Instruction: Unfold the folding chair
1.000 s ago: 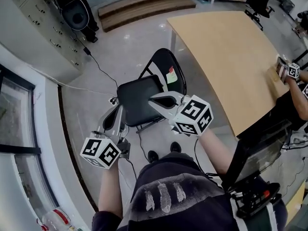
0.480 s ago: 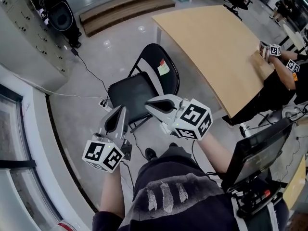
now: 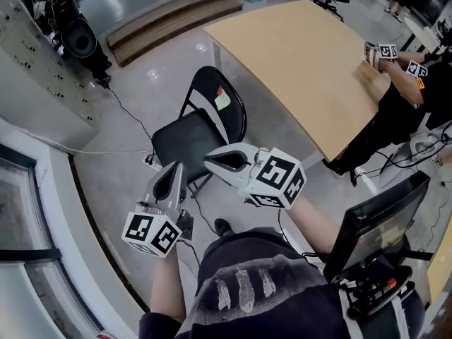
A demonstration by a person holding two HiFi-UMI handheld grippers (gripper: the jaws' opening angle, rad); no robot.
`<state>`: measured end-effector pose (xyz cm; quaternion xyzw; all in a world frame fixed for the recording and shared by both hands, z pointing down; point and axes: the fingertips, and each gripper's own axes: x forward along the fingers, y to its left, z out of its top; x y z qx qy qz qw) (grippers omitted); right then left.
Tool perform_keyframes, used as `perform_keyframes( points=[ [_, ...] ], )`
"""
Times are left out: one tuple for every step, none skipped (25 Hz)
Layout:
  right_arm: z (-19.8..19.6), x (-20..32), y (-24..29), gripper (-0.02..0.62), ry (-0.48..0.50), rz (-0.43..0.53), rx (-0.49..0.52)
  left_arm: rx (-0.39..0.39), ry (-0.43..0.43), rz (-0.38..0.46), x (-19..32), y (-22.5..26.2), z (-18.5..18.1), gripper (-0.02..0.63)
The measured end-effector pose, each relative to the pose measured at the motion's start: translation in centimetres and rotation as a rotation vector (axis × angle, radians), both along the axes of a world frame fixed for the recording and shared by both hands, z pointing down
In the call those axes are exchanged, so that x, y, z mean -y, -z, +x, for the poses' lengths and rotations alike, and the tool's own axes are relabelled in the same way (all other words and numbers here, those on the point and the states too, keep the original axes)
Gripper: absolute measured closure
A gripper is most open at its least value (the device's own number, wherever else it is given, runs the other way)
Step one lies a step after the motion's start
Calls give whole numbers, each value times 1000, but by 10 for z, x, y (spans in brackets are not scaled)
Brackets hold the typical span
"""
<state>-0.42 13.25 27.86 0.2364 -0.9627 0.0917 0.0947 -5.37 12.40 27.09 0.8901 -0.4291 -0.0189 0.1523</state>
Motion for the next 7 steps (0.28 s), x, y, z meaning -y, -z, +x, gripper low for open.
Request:
perform_keyframes(
  points=[
    [9, -4, -1, 594, -7, -4, 2, 2, -11, -1, -3, 0, 10, 604],
    [20, -9, -2, 594, -15, -7, 2, 2, -21, -3, -6, 0, 21, 604],
    [30, -13, -3, 594, -22, -7, 1, 0, -31, -6, -10, 0, 32, 604],
    [41, -17, -3, 594, -28, -6, 1, -3, -39, -9, -14, -1, 43, 604],
    [51, -22, -2, 594, -34, -2, 3, -5, -46, -12, -18, -1, 54, 604],
    [61, -26, -1, 594, -39, 2, 6, -6, -52, -15, -23, -1, 65, 604],
    [71, -30, 1, 594, -43, 7, 10, -6, -57, -16, -27, -1, 76, 604]
  ],
)
